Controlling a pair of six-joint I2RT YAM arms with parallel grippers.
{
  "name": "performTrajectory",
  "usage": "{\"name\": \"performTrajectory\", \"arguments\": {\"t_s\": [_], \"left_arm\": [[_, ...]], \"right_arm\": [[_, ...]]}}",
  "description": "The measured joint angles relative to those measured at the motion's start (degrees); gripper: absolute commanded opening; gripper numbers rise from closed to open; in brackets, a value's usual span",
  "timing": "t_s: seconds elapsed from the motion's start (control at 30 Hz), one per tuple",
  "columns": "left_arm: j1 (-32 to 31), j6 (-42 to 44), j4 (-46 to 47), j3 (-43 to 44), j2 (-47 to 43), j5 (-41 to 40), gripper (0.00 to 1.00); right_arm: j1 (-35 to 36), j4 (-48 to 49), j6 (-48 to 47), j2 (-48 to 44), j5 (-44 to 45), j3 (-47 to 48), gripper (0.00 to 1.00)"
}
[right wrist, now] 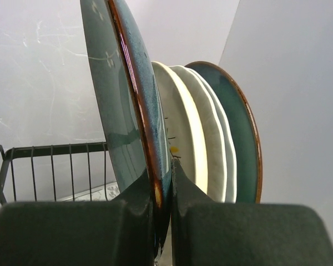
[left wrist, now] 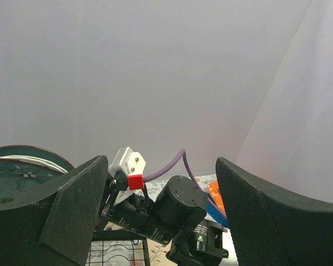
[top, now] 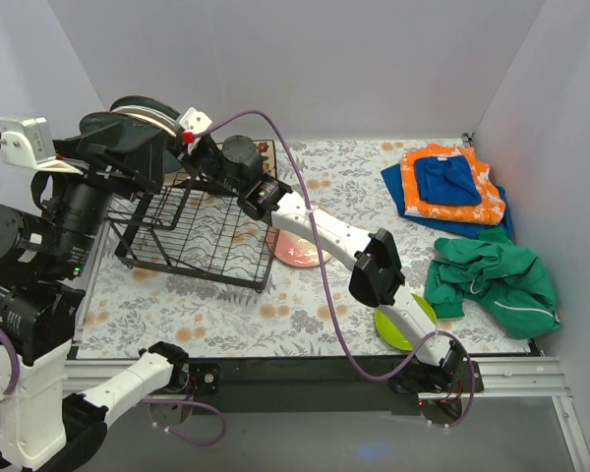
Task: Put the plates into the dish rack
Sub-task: Insert the plate into the dish rack
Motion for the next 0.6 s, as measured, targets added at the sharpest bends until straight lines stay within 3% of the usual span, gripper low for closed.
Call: {"name": "performTrajectory", "arguments": {"t_s": [0.6], "left_arm": [[0.0, -0.3, 0.0, -1.1, -0.8, -0.8, 0.78]], "right_arm": [[0.4, 0.8, -2.1, 0.4, 2.5, -0.5, 0.01]]}}
